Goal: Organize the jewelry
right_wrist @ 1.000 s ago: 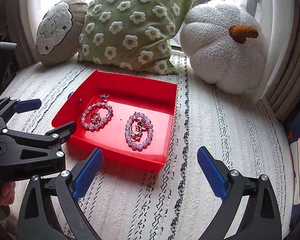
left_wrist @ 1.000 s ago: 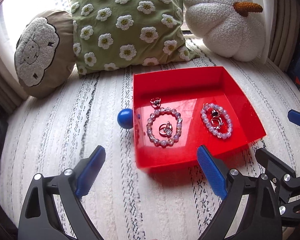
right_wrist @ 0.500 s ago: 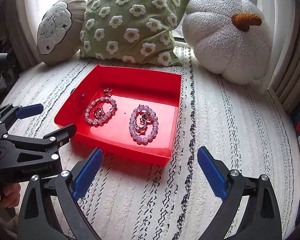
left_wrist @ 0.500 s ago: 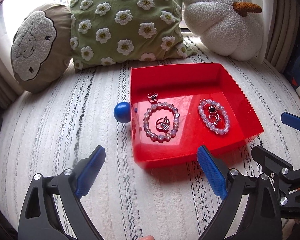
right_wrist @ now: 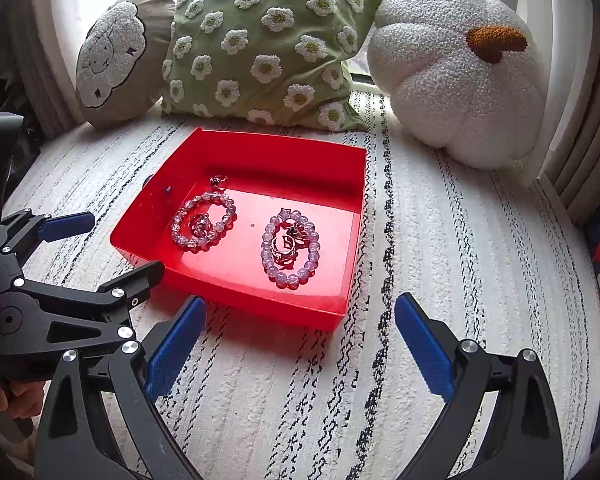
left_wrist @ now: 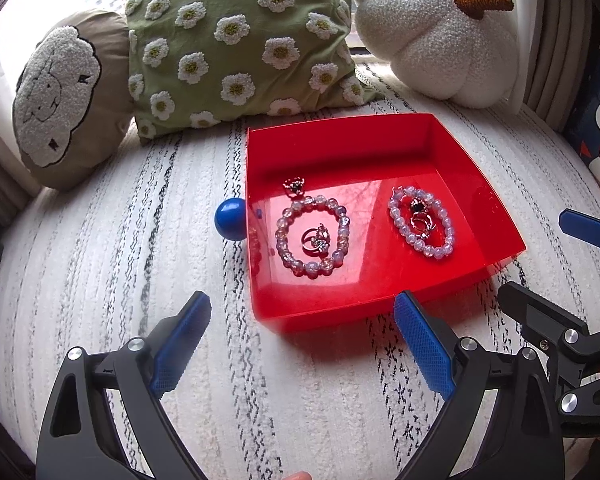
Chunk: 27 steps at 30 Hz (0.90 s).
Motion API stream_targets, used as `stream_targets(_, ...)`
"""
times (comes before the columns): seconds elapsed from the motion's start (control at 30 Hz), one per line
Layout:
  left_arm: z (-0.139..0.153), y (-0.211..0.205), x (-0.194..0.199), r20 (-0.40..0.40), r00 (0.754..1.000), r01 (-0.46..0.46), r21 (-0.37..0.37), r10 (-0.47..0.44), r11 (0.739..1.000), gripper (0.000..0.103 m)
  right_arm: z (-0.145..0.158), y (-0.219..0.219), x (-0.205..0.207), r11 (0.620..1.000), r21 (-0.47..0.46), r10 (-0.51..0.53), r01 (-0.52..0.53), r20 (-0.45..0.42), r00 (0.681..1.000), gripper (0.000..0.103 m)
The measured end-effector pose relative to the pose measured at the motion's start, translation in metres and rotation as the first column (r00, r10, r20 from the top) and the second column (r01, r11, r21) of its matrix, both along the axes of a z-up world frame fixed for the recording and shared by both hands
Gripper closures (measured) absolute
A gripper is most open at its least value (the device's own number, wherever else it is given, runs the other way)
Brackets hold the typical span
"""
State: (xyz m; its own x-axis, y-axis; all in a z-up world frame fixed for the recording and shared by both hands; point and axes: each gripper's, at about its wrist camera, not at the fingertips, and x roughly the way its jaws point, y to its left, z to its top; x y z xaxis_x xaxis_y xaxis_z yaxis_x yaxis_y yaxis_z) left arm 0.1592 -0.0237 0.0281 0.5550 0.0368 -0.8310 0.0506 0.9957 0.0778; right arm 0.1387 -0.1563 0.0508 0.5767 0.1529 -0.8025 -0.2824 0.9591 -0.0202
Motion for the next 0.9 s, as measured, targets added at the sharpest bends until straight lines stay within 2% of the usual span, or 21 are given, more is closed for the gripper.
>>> stream_targets(0.9,0.0001,-0.0010,-0.0003,-0.003,1.000,0.005,0.004,-0.005,1.000,0.014,0.0018,-0.0014,0.0002,1.000,0.001,0.002,-0.002,0.002,1.000,0.010)
